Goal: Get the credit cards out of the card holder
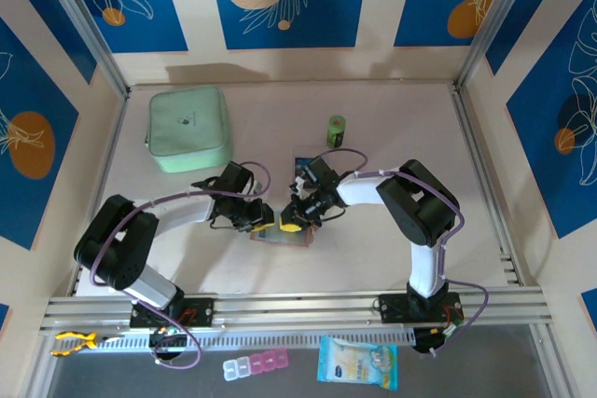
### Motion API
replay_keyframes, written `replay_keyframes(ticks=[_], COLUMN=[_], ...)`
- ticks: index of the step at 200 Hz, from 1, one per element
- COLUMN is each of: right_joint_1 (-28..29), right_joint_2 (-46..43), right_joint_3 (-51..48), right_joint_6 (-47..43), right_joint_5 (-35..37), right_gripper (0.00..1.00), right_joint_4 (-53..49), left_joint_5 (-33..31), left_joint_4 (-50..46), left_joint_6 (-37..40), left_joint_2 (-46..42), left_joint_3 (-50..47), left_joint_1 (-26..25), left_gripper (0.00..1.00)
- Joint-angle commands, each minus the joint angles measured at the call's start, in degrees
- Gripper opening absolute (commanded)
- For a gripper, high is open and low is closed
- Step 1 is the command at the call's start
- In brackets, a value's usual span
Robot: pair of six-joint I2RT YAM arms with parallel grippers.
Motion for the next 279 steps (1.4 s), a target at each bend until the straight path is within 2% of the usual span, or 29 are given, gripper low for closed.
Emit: replay_keyframes(ticks=[1, 39, 65, 88, 116, 170, 226, 279], right_joint_1=[-0.2, -2.0, -4.0, -6.2, -8.6, -10.8, -9.9, -6.3], right_joint_2=[-3.8, -11.1, -15.3, -18.1, -21.4, -25.3, -25.7, -21.8], right_joint_3=[-1.4, -3.3, -2.6, -1.9, -2.1, -4.0, -4.6, -1.4], right_joint_6=[0.3, 0.8, -0.8, -2.2, -3.7, -4.0, -3.2, -2.6], right_joint_5=[0.7, 3.5, 5.9, 9.1, 10.6, 11.4, 11.0, 9.8], right_gripper=[0.2, 0.24, 0.25, 0.25, 0.26, 0.27, 0.28, 0.27], right_joint_4=[-0.9, -2.0, -7.9, -14.1, -17.8, -19.3, -18.6, -17.6], left_joint_5=[1.7, 2.8, 3.9, 4.2, 4.2, 4.9, 0.2, -5.4], left_joint_4=[0.5, 0.1, -0.4, 0.1, 1.4, 2.8, -3.8, -12.3], left_joint_6=[-0.3, -0.3, -0.4, -1.3, -2.2, -2.4, 1.7, 7.1], left_joint_2=[-1.3, -3.5, -3.0, -1.7, 0.7, 7.3, 4.1, -2.7], left_joint_3=[-0.6, 1.0, 3.4, 5.1, 7.1, 10.6, 12.9, 9.5], left_joint_1=[-0.5, -1.1, -2.7, -4.6, -7.4, -11.1, -10.3, -2.5], left_gripper=[0.27, 0.32, 0.38, 0.46, 0.54, 0.58, 0.65, 0.63])
